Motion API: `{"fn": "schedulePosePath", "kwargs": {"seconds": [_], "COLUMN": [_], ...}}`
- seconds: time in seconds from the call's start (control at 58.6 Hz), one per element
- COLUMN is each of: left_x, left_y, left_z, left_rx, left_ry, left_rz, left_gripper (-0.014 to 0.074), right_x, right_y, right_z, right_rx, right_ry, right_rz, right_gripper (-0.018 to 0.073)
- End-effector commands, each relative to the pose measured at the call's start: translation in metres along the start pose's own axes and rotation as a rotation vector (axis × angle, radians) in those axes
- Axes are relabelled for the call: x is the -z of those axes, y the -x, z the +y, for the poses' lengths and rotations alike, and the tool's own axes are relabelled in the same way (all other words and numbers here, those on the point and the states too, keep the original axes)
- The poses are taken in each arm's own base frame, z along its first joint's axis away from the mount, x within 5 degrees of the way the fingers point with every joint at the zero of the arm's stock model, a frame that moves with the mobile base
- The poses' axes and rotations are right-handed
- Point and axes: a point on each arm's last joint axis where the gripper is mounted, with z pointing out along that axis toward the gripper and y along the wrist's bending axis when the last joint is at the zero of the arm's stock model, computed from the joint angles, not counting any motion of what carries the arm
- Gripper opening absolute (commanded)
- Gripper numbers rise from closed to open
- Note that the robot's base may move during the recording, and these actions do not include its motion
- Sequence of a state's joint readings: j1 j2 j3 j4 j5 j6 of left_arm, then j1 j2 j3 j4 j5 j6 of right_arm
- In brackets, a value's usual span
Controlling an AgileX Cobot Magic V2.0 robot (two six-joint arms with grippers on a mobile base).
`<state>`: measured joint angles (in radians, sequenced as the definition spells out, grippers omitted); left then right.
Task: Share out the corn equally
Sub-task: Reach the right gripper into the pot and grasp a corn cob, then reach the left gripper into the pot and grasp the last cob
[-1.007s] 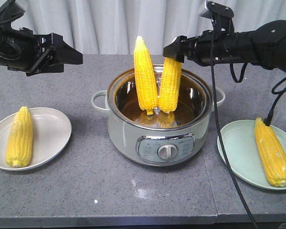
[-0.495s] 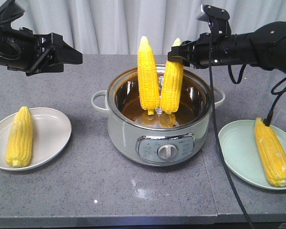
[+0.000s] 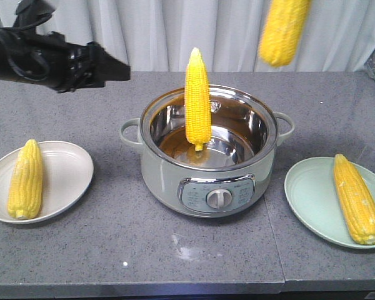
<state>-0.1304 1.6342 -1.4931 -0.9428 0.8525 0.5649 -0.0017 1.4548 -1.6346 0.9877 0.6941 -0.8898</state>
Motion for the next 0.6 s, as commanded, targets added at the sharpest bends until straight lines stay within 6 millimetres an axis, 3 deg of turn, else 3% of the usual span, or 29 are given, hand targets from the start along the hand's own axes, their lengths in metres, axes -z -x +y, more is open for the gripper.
{"fn": "schedulePosePath", "kwargs": {"seconds": [0.0,0.171,0.341,0.478,0.58], "left_x": [0.012,0.007,0.004,-0.014,-0.037], "left_y": [0.019,0.038,0.067,0.082,0.082], "left_z": [-0.032,-0.065,-0.095,-0.088,-0.078], "left_rx": [-0.060,-0.155,-0.224,-0.188,-0.150], "left_ry": [-0.048,-0.075,-0.137,-0.123,-0.133], "left_rz": [-0.175,-0.298,-0.382,-0.383,-0.343], "left_gripper": [0.0481,0.0483,0.0509,0.0526,0.0526], "right_x": [0.049,0.092,0.100,0.100,0.100], "right_y": [0.034,0.044,0.042,0.040,0.041], "right_z": [0.008,0.004,-0.002,-0.002,-0.003], "right_rx": [0.032,0.077,0.053,0.070,0.070], "right_ry": [-0.050,-0.132,-0.176,-0.187,-0.188], "right_rz": [-0.122,-0.133,-0.105,-0.086,-0.087], "right_gripper": [-0.0005,-0.0005,-0.0005,-0.0005,-0.0005]}}
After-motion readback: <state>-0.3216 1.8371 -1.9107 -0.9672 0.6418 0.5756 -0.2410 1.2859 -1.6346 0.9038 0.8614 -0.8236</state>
